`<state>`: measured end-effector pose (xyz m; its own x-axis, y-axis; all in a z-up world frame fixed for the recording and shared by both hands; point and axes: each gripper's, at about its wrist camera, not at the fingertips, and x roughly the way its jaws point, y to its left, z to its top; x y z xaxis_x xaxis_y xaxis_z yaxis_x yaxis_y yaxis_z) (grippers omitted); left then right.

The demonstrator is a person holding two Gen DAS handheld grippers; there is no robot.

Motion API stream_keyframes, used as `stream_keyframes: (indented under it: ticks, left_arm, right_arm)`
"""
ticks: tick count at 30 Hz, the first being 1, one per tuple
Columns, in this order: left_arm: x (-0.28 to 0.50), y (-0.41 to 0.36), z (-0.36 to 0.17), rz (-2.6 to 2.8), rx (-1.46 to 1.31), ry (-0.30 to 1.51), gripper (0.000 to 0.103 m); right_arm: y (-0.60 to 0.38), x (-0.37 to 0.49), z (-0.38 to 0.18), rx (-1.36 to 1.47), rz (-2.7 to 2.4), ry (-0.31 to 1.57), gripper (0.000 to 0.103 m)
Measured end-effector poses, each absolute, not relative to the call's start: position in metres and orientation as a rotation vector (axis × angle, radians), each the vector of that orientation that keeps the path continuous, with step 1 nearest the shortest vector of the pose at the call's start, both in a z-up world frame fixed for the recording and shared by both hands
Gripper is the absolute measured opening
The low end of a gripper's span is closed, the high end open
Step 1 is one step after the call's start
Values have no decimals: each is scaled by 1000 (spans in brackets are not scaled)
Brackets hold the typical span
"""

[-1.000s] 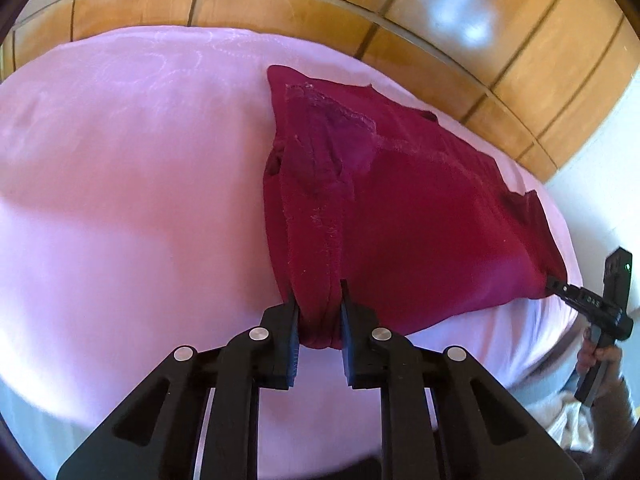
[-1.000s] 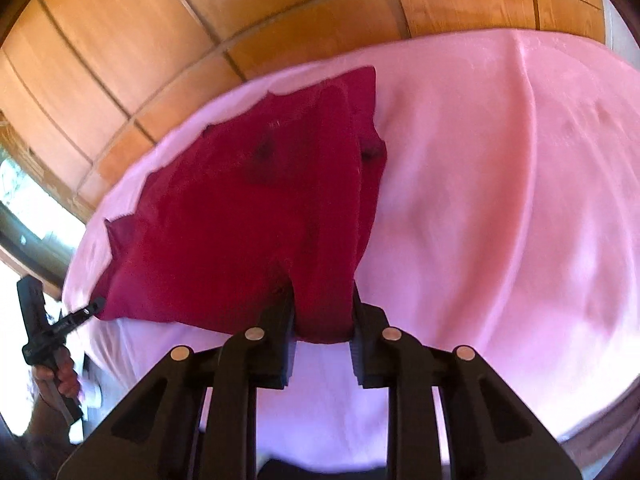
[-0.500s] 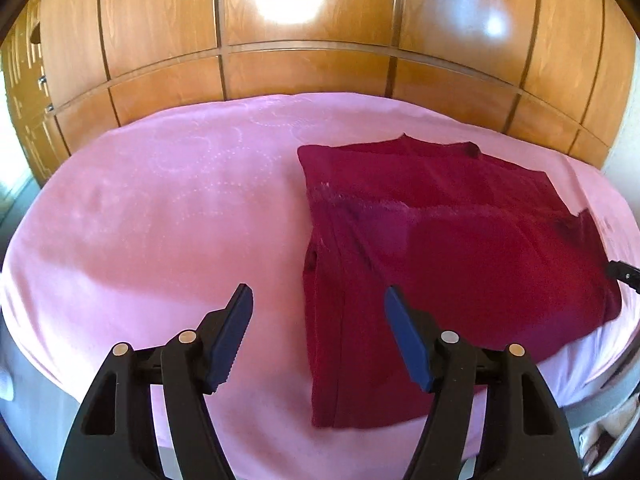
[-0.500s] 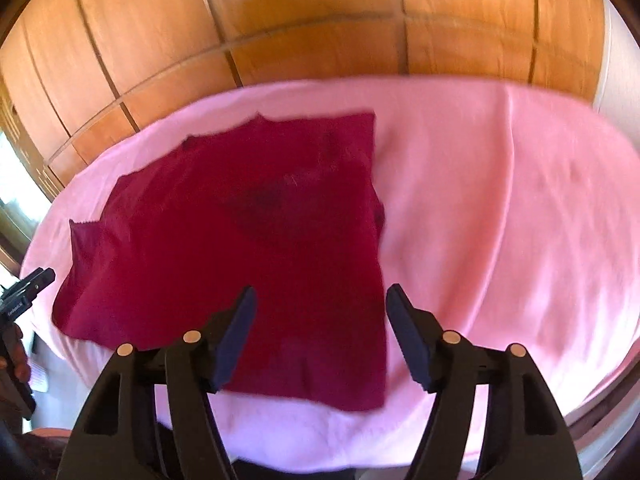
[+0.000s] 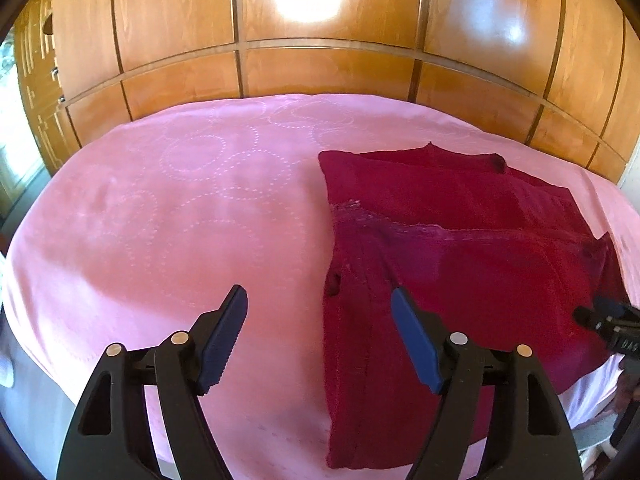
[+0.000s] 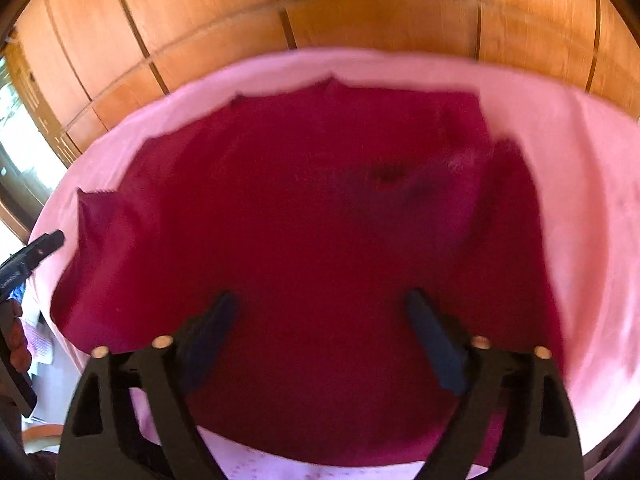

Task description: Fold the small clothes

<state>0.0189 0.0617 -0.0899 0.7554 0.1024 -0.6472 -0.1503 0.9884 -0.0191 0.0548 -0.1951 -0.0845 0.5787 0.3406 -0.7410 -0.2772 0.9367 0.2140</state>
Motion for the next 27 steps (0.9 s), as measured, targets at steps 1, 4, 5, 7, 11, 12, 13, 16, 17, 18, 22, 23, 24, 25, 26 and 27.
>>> stream_keyframes:
  ticks: [1, 4, 5, 7, 11, 12, 13, 16, 17, 18, 22, 23, 24, 25, 26, 27]
  left_arm:
    - [20, 63, -91, 141, -71, 706, 73]
    - [23, 66, -94, 154, -65, 713, 73]
    - [23, 66, -95, 158, -66, 716, 73]
    - [24, 67, -96, 159, -76, 721, 73]
    - [25, 68, -97, 166, -85, 726, 73]
    - [24, 69, -97, 168, -89, 726, 73]
    - [24, 70, -96, 169, -93, 728, 73]
    - [24, 73, -96, 161, -109, 736, 73]
    - [24, 74, -96, 164, -112, 737, 73]
    - [23, 75, -96, 169, -111, 736, 73]
    - [20, 77, -95, 171, -107, 728, 73]
    - [19, 77, -93, 179, -104, 719, 73]
    - [18, 76, -92, 182, -100, 712, 73]
    - [17, 76, -91, 178, -93, 707, 73]
    - [17, 76, -90, 175, -85, 704, 73]
    - [17, 76, -90, 176, -77, 701, 73]
  right_arm:
    - [-194, 54, -88, 78, 376, 861, 101]
    - [-188, 55, -91, 67, 352, 863, 101]
    - [-189, 56, -91, 83, 350, 866, 101]
    - [-193, 55, -92, 106, 354, 865, 101]
    - [-190, 48, -94, 77, 347, 819, 101]
    - [-190, 46, -95, 76, 347, 809, 101]
    - [-191, 44, -95, 85, 343, 797, 101]
    - [-189, 40, -94, 68, 328, 780, 101]
    - [-189, 40, -94, 65, 325, 778, 101]
    - [-188, 40, -94, 65, 324, 778, 101]
    - [-187, 40, -92, 58, 321, 783, 101]
    - [-187, 40, -91, 53, 319, 787, 101]
    - [-186, 40, -89, 50, 318, 792, 101]
    - [-186, 40, -87, 48, 318, 799, 101]
    - [-187, 40, -85, 51, 319, 804, 101]
    - [-189, 39, -82, 58, 323, 806, 101]
